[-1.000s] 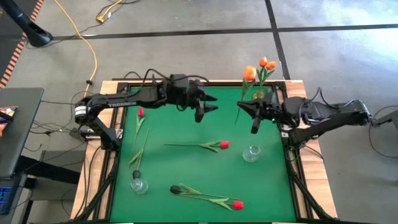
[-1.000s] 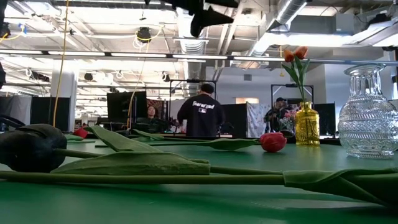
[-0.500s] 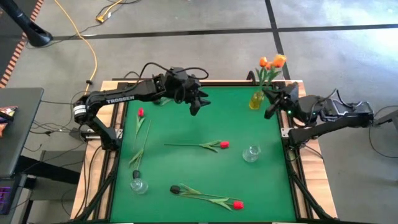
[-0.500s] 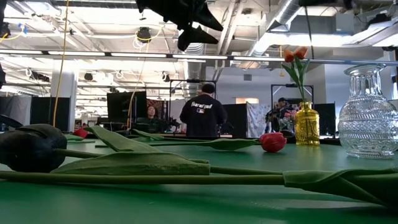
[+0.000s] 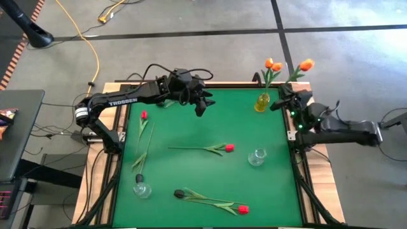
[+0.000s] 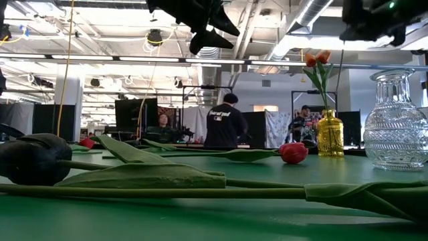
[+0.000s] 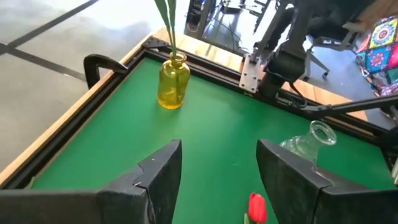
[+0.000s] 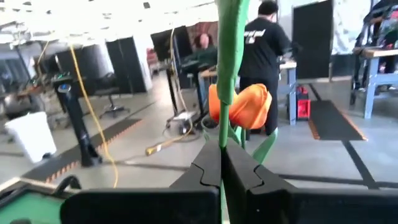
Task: Sort flowers into vase by color
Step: Put the orange tulip into the yellow flower vase
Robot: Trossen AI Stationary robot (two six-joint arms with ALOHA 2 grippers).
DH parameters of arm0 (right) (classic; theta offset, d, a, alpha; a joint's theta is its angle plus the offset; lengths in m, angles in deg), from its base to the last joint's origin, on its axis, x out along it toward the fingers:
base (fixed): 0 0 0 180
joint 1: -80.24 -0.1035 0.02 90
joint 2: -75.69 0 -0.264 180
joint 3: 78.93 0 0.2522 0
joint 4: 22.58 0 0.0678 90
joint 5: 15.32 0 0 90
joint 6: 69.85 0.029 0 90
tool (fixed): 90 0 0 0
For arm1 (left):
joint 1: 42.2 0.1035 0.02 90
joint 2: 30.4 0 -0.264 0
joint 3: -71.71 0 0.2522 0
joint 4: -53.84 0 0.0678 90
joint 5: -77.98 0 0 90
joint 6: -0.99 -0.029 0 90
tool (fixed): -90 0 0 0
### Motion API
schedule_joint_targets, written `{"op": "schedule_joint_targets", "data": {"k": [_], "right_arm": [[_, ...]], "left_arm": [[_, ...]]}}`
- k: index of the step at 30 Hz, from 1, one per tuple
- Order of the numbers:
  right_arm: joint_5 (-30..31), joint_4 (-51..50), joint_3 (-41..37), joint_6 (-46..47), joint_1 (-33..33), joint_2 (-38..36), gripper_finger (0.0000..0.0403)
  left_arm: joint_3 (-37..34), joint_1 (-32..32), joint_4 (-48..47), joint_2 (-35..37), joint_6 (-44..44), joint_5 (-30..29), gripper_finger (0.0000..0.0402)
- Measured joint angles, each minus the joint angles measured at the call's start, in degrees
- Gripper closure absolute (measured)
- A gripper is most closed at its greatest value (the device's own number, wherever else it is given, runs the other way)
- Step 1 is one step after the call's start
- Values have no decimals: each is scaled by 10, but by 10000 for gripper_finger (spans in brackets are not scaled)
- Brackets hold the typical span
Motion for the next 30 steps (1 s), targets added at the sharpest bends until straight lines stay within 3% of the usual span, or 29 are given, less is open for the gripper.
{"op": "schedule_joint_targets", "data": {"k": [5, 11, 15, 22, 30], "right_arm": [[-63, 111, -65, -22, 87, 2, 379], [-139, 126, -79, -19, 165, 8, 379], [-159, 126, -79, -18, 203, 18, 379], [-207, 124, -79, 0, 238, 46, 379], [-214, 121, -79, -3, 245, 87, 379]], "left_arm": [[0, 0, 0, 0, 2, -9, 206], [0, 0, -1, 0, 16, -11, 206], [0, 0, -1, 0, 16, -13, 206], [0, 0, -1, 0, 22, -14, 206], [0, 0, -1, 0, 28, -13, 206]]}}
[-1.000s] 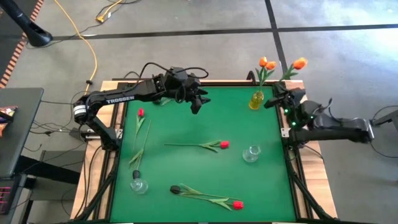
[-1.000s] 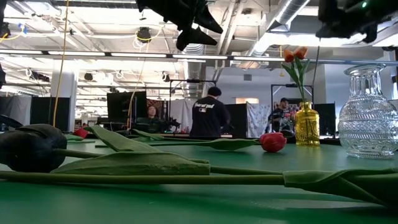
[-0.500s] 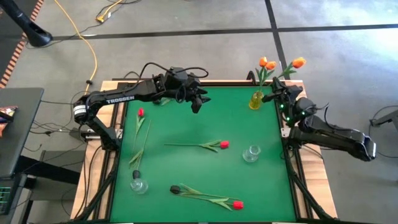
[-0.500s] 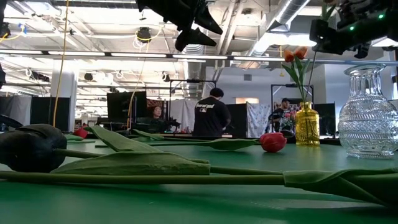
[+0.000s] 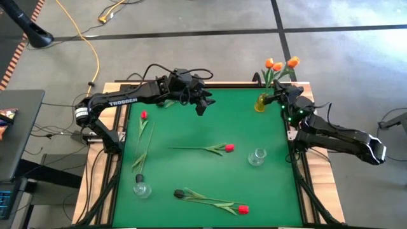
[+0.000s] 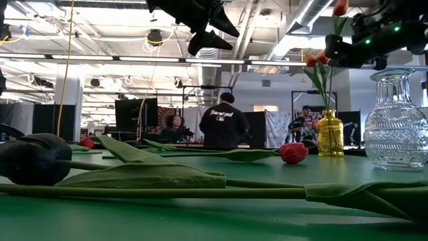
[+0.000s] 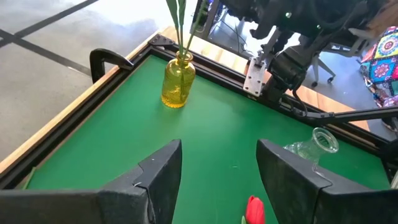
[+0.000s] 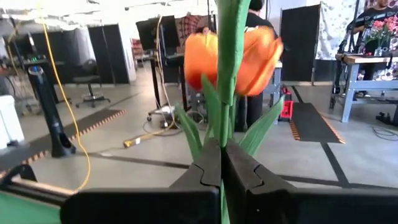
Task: Sort flowers into vase by color
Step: Put the orange tulip into the yellow flower vase
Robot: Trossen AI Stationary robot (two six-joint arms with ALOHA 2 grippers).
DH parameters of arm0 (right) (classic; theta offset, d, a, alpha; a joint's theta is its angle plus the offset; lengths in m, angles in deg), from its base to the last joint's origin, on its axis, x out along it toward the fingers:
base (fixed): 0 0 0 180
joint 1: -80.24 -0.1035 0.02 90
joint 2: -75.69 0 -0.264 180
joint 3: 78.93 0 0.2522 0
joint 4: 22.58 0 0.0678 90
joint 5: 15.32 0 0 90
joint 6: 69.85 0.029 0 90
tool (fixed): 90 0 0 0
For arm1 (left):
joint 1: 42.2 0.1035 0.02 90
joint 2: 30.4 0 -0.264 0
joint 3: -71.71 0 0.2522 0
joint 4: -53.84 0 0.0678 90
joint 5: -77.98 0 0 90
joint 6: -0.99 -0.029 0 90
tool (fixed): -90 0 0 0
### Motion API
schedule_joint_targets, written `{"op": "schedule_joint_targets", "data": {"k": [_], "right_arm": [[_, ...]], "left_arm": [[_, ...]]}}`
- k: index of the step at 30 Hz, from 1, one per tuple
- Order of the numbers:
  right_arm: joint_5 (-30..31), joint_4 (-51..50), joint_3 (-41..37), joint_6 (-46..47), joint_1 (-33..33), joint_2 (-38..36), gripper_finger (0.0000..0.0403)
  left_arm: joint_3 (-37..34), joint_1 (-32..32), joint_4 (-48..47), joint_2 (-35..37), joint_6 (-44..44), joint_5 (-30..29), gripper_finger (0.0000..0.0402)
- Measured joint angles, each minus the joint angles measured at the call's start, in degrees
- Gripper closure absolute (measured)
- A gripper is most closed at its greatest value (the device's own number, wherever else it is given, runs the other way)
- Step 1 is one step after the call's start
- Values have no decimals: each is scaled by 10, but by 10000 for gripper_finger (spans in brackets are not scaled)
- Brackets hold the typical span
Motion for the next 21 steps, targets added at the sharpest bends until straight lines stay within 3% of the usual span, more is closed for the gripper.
{"op": "schedule_joint_targets", "data": {"k": [13, 21], "right_arm": [[0, -21, 0, 9, 0, 85, 377], [0, -22, 0, 10, 0, 127, 349]], "left_arm": [[0, 0, 0, 0, 3, 0, 206], [0, 0, 0, 0, 9, 10, 206]]}}
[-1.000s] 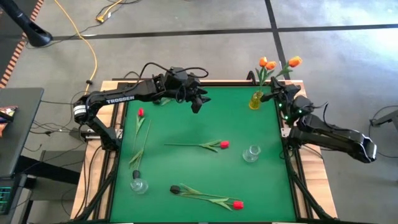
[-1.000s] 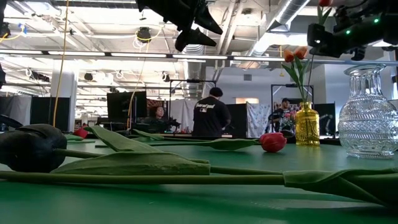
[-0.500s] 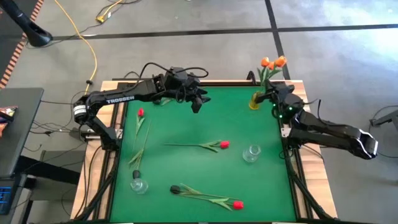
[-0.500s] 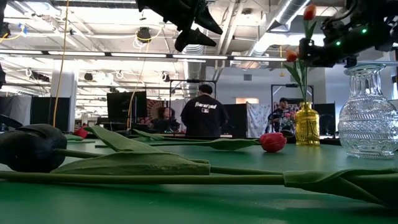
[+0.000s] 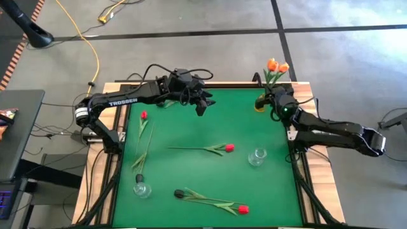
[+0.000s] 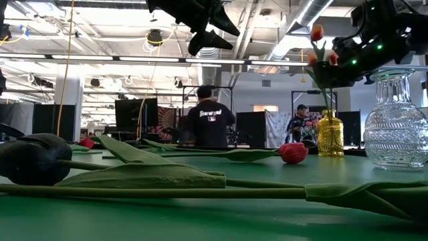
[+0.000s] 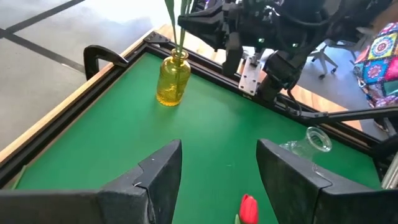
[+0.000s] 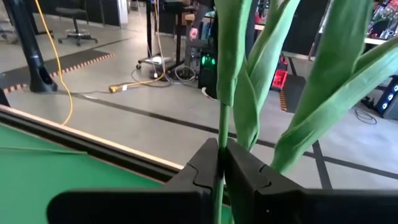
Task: Sort flowers into vase by color
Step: Put the orange tulip into the yellow flower vase
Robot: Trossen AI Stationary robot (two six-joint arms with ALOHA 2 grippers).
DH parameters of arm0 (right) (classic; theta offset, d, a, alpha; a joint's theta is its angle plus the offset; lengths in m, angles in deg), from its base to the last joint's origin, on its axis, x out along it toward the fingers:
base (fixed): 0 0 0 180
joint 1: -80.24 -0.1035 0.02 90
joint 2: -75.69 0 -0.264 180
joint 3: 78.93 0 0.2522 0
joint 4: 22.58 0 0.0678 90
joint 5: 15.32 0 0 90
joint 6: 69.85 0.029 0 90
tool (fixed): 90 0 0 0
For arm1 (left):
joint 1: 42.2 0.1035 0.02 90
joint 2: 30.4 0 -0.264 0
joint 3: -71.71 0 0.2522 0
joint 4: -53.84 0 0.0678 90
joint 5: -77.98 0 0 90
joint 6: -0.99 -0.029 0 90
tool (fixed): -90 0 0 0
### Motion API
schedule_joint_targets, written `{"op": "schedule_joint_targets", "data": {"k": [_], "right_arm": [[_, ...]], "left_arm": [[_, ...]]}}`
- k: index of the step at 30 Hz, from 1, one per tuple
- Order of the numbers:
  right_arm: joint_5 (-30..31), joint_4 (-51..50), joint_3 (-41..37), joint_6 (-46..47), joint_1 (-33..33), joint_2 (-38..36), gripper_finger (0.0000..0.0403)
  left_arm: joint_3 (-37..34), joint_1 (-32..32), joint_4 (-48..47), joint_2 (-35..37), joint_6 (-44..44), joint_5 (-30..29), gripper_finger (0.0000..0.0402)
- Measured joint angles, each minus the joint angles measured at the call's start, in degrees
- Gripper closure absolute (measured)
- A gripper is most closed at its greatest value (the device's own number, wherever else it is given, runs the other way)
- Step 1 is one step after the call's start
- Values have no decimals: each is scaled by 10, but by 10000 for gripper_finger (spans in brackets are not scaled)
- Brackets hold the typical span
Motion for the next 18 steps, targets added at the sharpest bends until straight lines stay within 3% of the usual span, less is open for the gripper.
{"op": "schedule_joint_targets", "data": {"k": [10, 18], "right_arm": [[11, -12, 1, -29, -2, -12, 308], [6, -177, 67, -21, -25, -24, 214]], "left_arm": [[0, -1, -6, 0, 0, 23, 206], [0, 0, -50, 0, -29, 39, 206]]}}
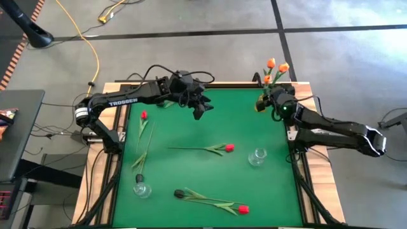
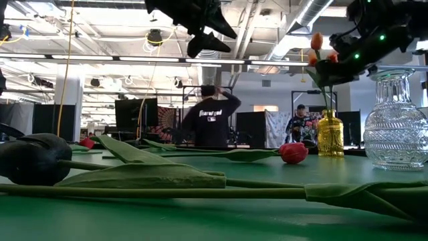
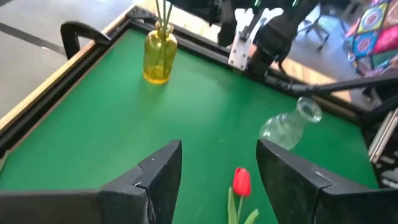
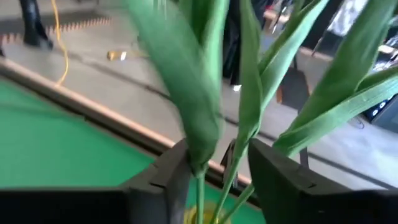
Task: Sort flowers into vase by color
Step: Put the orange tulip into the yellow flower vase, then put the middle red tulip into the top transparent flower vase
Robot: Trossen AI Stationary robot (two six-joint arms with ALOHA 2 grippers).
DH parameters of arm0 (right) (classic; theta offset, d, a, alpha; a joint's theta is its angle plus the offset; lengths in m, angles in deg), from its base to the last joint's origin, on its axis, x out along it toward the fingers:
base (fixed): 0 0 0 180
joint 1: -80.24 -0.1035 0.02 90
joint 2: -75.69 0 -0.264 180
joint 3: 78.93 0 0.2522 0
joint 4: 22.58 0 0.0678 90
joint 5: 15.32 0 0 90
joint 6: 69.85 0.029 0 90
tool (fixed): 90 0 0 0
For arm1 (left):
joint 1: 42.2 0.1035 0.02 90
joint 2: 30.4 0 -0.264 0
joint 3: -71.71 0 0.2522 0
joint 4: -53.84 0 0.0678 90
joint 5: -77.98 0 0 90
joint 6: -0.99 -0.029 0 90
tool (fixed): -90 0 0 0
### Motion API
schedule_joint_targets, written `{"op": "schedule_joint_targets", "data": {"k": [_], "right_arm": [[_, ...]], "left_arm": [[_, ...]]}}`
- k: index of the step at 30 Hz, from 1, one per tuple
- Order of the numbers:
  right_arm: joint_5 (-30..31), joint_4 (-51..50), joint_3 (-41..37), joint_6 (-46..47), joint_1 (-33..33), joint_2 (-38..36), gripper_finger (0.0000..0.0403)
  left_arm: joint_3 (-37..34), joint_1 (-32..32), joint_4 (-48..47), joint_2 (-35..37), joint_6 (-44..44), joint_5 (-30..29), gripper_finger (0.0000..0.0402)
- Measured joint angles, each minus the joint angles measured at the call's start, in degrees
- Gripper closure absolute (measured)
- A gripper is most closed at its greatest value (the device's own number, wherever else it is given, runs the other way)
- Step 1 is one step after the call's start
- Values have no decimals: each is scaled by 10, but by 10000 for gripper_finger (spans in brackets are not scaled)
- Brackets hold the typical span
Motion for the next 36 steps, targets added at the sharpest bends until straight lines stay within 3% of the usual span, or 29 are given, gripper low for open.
{"op": "schedule_joint_targets", "data": {"k": [7, 12, 16, 20, 31, 36], "right_arm": [[-37, -230, 101, 75, -6, 21, 156], [-106, -376, 178, 125, -7, 43, 152], [-148, -468, 233, 159, -6, 65, 152], [-228, -547, 288, 184, -6, 87, 152], [-559, -592, 361, 164, -41, 104, 153], [-593, -584, 361, 137, -113, 104, 153]], "left_arm": [[0, 0, -33, 0, -57, 23, 206], [0, 2, -64, 0, -107, 73, 206], [0, -4, -105, 0, -154, 73, 206], [0, -9, -133, 0, -199, 74, 206], [-8, -47, -148, 0, -166, 69, 206], [-51, -89, -131, 0, -142, 31, 206]]}}
